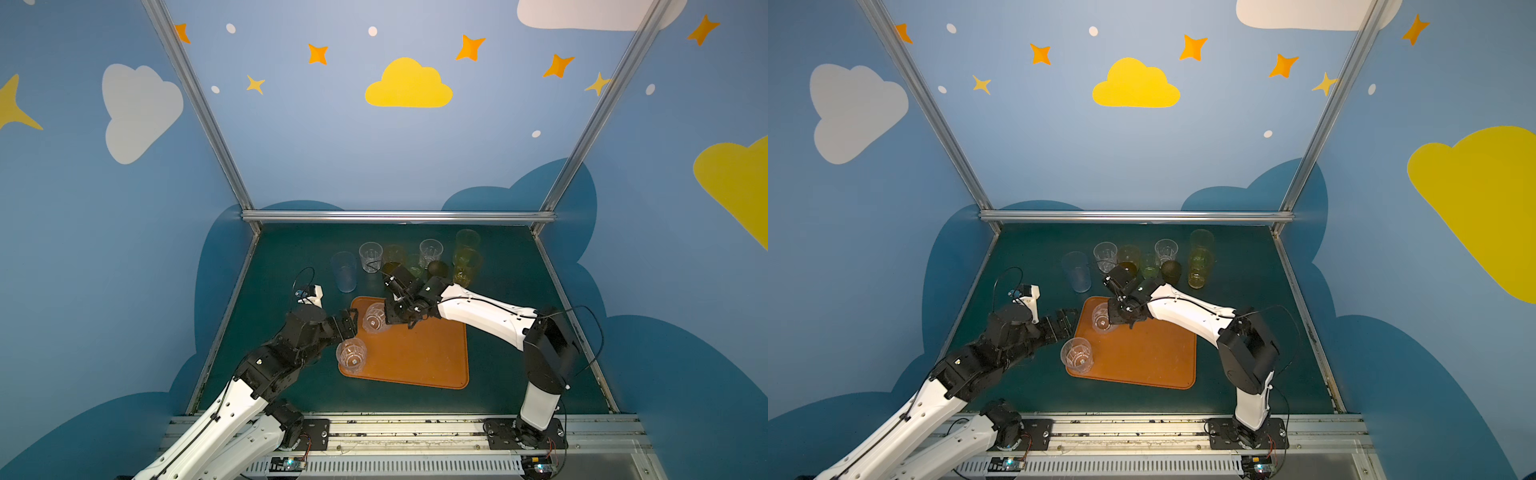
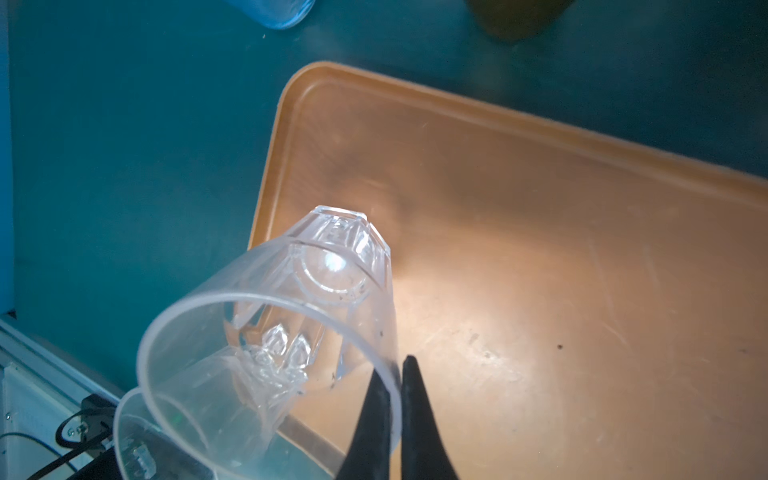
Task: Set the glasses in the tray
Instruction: 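Carry the clear glass with the right gripper onto the tray beside the first glass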
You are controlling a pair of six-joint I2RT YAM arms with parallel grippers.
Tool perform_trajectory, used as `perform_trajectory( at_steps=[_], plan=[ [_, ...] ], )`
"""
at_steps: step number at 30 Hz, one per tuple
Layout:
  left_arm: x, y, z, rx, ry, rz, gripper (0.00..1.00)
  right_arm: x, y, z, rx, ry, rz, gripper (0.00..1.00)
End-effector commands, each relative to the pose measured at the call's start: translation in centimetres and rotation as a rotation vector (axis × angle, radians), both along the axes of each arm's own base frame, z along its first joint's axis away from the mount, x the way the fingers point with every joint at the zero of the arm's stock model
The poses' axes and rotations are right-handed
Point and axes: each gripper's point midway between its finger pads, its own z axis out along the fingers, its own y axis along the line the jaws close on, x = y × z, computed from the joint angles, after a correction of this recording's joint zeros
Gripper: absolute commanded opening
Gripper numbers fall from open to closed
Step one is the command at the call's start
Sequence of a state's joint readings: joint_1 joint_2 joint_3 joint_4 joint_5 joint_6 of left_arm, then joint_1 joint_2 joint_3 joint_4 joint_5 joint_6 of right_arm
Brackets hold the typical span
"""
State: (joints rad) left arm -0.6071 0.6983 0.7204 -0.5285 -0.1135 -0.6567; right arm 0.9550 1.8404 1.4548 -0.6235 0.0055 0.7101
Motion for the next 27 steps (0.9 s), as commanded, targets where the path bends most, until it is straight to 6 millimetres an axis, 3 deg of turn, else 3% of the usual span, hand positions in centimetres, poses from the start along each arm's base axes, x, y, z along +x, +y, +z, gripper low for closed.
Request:
perform_trajectory(
  at_steps=[1, 11, 24, 27],
  plan=[
    [-0.5, -0.3, -0.4, -0.030, 0.025, -0.017, 1.00, -0.6, 1.6, -0.3, 0.012, 0.036, 0.006, 0.00],
    [-0.8, 0.3, -0.9, -0.023, 0.020, -0.002, 1.00, -1.6, 2.8, -1.6, -0.023, 0.067, 0.009, 0.00],
    [-0.8, 0.6, -1.2, -0.002, 0.012, -0.003, 1.00, -1.9, 3.8, -1.9, -0.030, 0.089, 0.028, 0.00],
    [-0.8, 0.7, -1.3, 0.000, 0.011, 0.000, 1.00, -1.8, 3.8, -2.1, -0.033, 0.096, 0.021, 0.09]
  ],
)
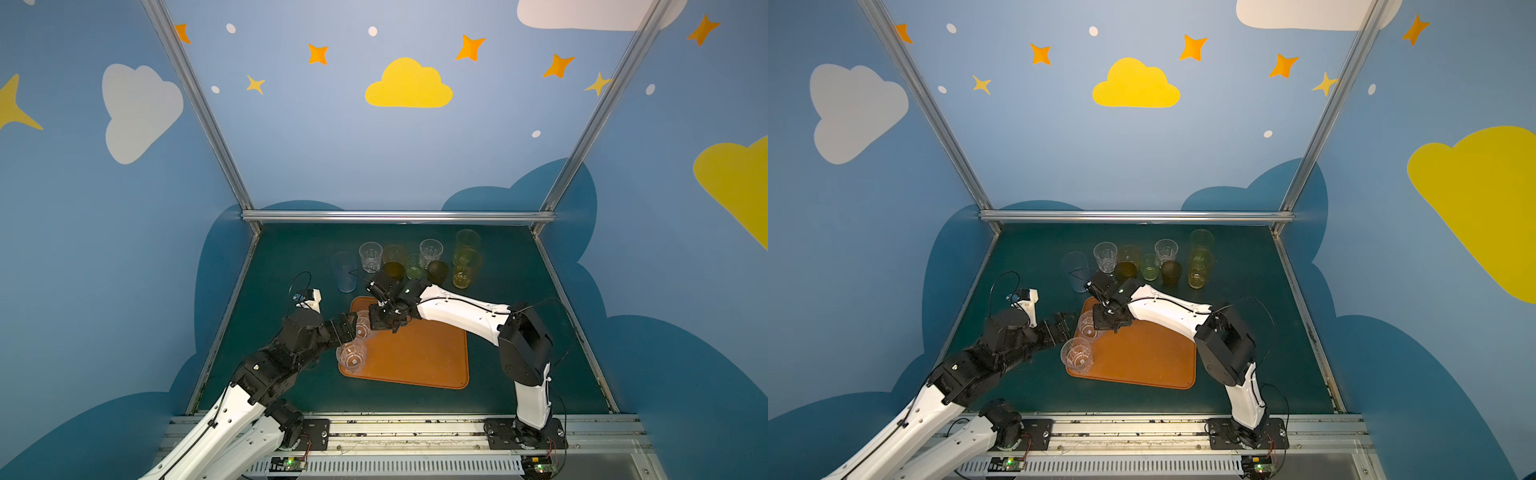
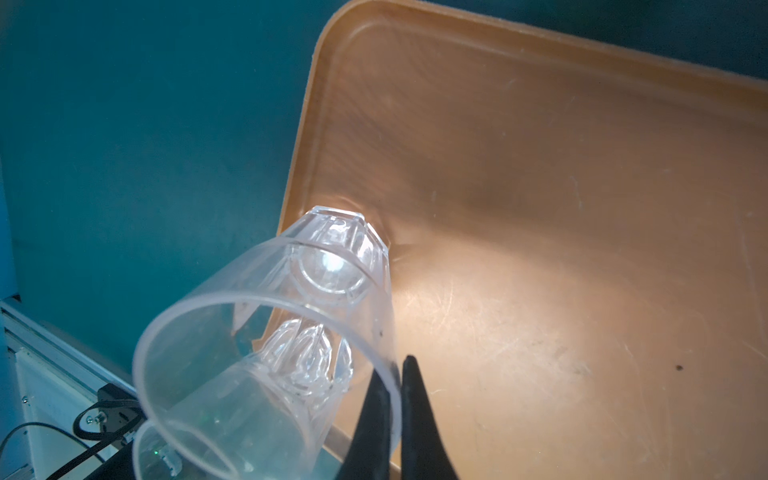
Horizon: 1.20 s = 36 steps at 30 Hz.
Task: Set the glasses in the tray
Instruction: 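Carry the clear glass with the right gripper onto the tray beside the first glass, then open the right gripper to release the glass and withdraw both grippers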
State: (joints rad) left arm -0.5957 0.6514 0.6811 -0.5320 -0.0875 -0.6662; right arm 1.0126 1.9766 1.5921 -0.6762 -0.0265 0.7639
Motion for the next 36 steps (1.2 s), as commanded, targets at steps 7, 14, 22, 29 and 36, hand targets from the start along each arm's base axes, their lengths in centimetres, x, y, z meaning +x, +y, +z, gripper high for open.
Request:
perform_trajectory(
  at_steps=[7, 14, 22, 29, 36],
  plan=[
    [-0.2, 0.7, -0.5, 0.018, -0.004, 0.012, 1.00, -0.2, 0.6, -0.3, 0.007, 0.027, -0.006, 0.29],
    [-0.3, 0.9, -0.4, 0.017, -0.008, 0.021, 1.00, 0.5, 0.7, 0.7, 0.043, 0.003, -0.015, 0.50],
    [-0.2, 0.8, 0.0, 0.009, -0.014, 0.017, 1.00, 2.3, -0.5, 2.3, 0.104, -0.029, -0.085, 0.80],
    [-0.1, 0.8, 0.8, 0.004, -0.042, 0.019, 1.00, 4.2, -2.3, 4.3, 0.138, -0.083, -0.115, 0.85],
    [0.7, 0.0, 2.0, 0.011, -0.071, -0.011, 1.00, 6.0, -5.2, 6.2, 0.177, -0.122, -0.150, 0.85]
  ],
)
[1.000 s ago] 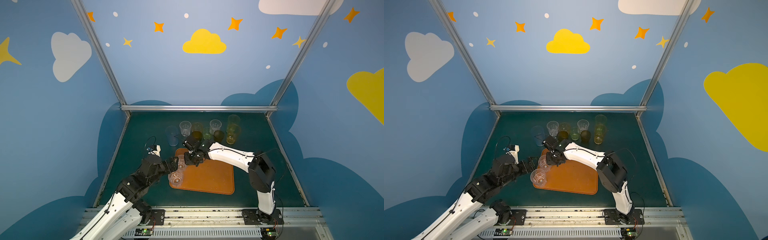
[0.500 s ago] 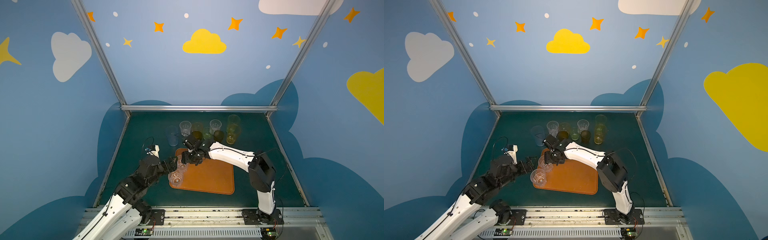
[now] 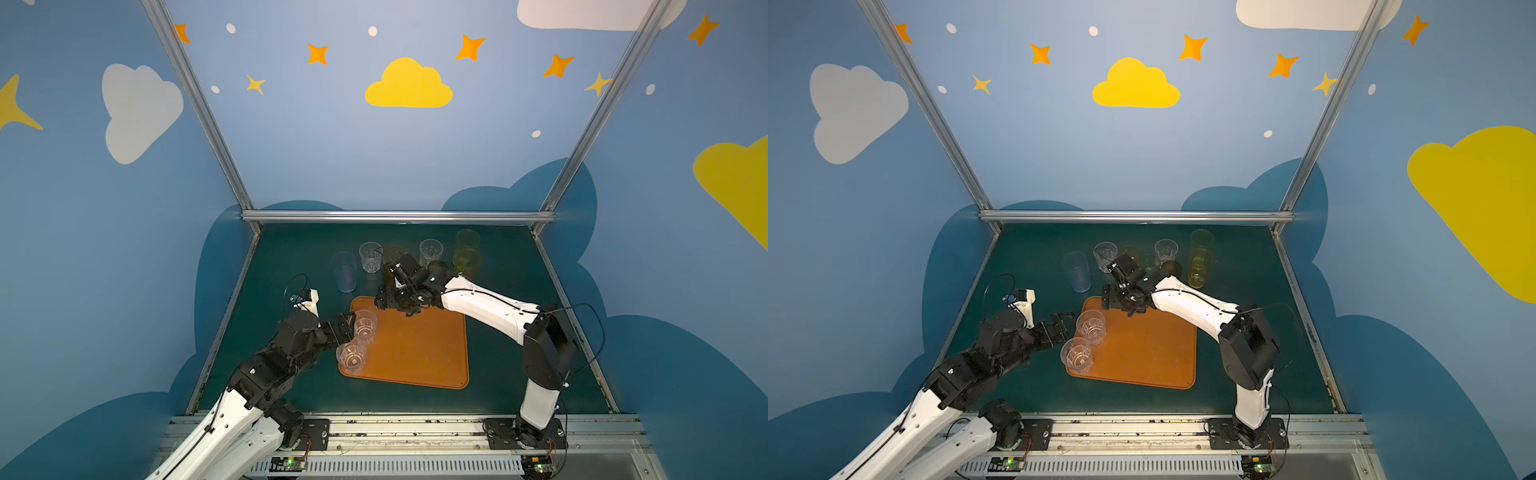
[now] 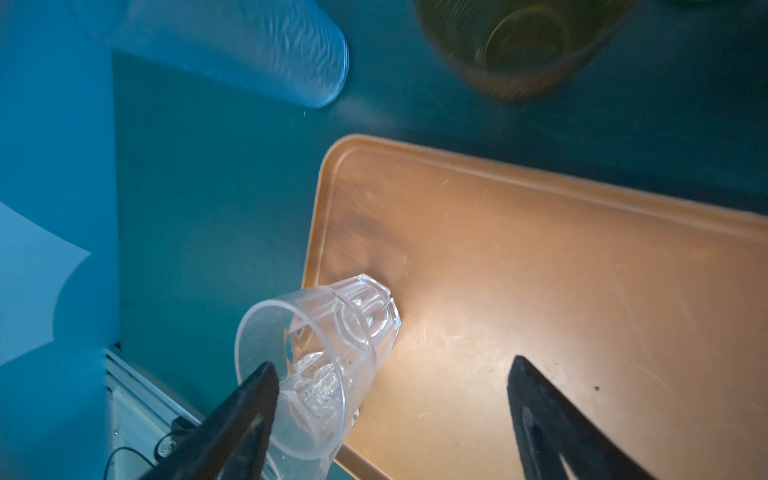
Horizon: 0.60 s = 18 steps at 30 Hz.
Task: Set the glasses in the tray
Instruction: 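Open the right gripper to release the glass and withdraw both grippers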
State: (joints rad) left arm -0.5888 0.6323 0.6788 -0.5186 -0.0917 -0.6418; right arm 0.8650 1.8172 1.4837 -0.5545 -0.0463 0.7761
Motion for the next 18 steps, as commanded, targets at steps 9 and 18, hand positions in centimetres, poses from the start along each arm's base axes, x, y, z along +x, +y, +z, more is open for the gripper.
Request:
perform_trajectory(
  at_steps=[9, 18],
  plan=[
    [3.7, -2.3, 1.9, 0.021, -0.033, -0.015, 1.00, 0.3, -5.5, 3.8, 0.120, -0.053, -0.017, 0.89],
    [7.9, -4.4, 2.0, 0.089, -0.051, -0.021, 1.00, -1.5, -10.9, 4.6, 0.147, -0.062, -0.047, 0.89]
  ],
)
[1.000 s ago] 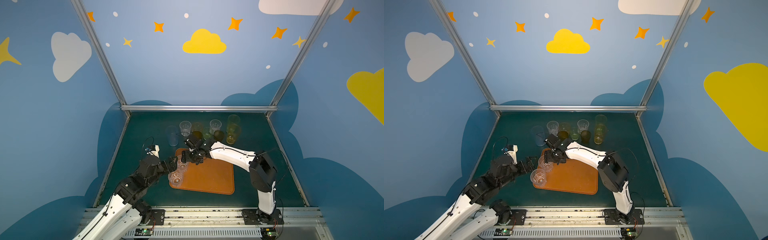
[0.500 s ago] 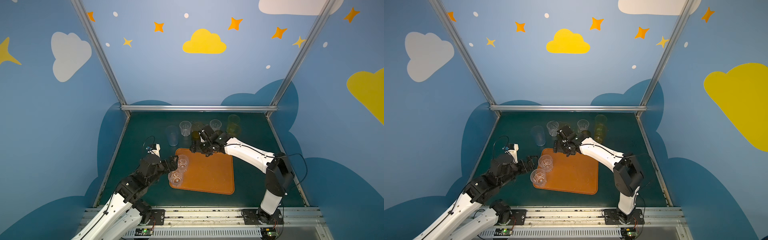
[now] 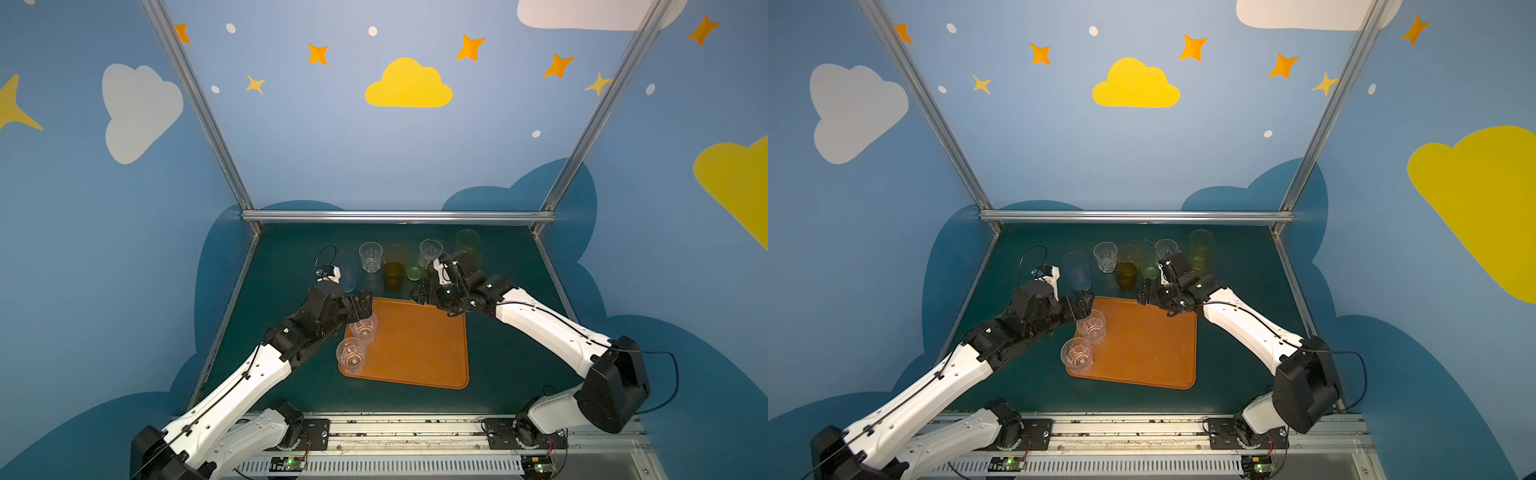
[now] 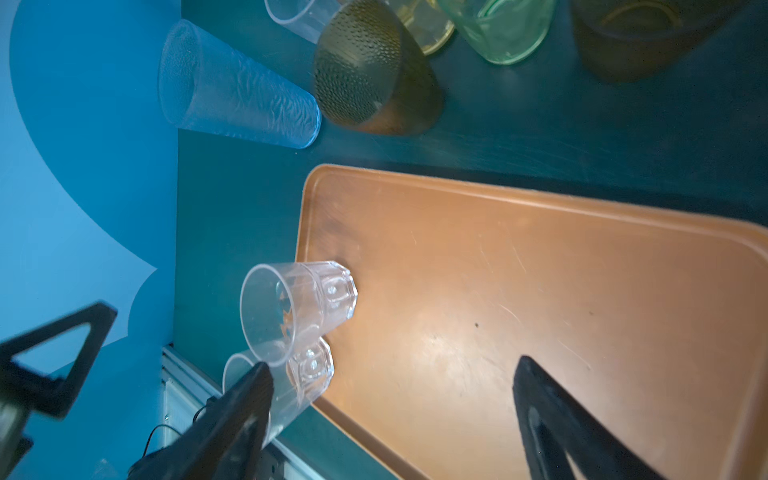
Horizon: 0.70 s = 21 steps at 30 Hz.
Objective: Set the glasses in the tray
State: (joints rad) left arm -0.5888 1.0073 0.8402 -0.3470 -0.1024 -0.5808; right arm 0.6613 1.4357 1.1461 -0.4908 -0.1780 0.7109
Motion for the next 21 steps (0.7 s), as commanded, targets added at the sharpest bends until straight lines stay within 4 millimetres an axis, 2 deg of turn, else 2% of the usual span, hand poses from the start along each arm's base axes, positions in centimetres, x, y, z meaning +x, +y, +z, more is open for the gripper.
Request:
perform_trajectory(
  at_steps=[1, 5, 12, 17, 21],
  plan=[
    [1.9, -0.6, 1.3, 0.017, -0.063, 0.000, 1.00, -0.8, -1.6, 1.3, 0.018, -0.039, 0.017, 0.89],
    [3.8, -2.1, 0.9, 0.018, -0.053, -0.012, 1.00, -0.5, -5.0, 2.8, 0.003, -0.113, -0.095, 0.89],
    [6.5, -4.9, -1.4, 0.001, 0.030, -0.035, 1.00, -0.9, -7.9, 6.9, 0.073, -0.298, -0.148, 0.89],
    [7.7, -6.3, -2.5, -0.004, 0.073, -0.061, 1.00, -1.5, -9.9, 7.5, 0.055, -0.362, -0.200, 0.89],
    [8.6, -6.7, -2.8, -0.008, 0.081, -0.052, 1.00, -2.4, -10.0, 7.5, 0.089, -0.364, -0.178, 0.89]
  ],
)
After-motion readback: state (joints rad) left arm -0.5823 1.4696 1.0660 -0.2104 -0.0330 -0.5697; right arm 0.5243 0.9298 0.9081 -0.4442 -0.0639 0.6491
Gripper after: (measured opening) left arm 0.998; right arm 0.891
